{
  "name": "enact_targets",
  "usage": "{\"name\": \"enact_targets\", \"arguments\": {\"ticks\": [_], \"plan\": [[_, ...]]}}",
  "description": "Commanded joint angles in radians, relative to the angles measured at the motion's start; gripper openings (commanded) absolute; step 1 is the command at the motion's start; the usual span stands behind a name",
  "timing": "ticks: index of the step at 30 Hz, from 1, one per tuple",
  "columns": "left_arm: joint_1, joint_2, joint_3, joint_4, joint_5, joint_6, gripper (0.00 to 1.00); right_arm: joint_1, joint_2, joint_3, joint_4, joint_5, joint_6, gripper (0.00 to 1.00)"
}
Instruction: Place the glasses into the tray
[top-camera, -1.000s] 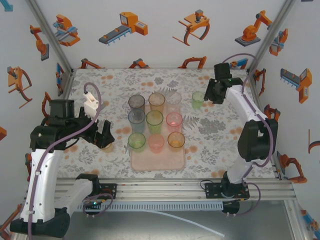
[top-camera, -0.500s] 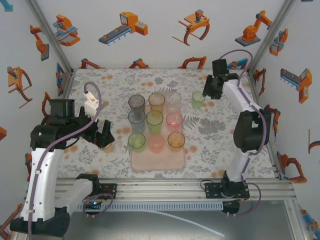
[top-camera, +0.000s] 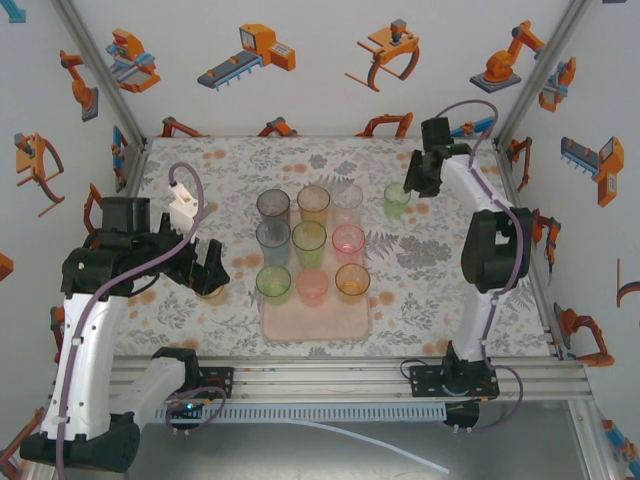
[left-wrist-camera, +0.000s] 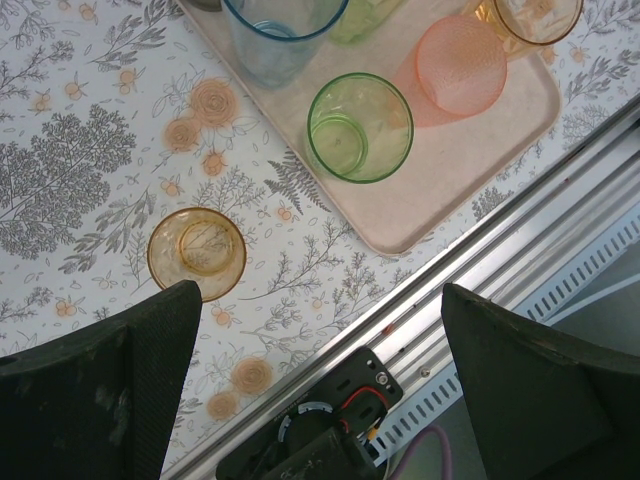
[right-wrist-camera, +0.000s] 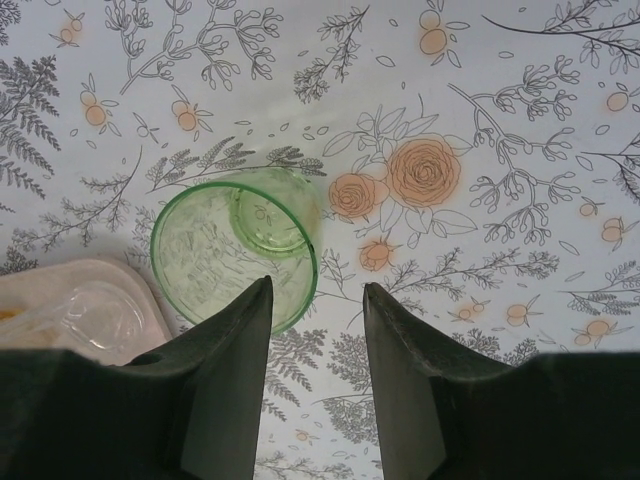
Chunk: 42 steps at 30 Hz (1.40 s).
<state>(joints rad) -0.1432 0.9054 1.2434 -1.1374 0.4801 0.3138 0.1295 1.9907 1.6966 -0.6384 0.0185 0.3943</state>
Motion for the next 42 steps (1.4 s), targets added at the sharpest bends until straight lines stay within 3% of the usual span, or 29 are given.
{"name": "enact_targets", "arguments": {"ticks": [1, 33, 42], "plan": [[0.005, 0.003, 0.018, -0.015, 0.023, 0.001, 0.97, -0.009, 0.030, 0.043, -0.003, -0.008, -0.014, 0.40], [0.009, 0.021, 0.026, -0.009, 0.029, 0.002, 0.97, -0.009, 0.145, 0.116, -0.060, 0.016, -0.054, 0.22], [0.008, 0.019, 0.028, -0.010, 0.028, 0.001, 0.97, -0.010, 0.124, 0.117, -0.063, 0.021, -0.060, 0.12]]}}
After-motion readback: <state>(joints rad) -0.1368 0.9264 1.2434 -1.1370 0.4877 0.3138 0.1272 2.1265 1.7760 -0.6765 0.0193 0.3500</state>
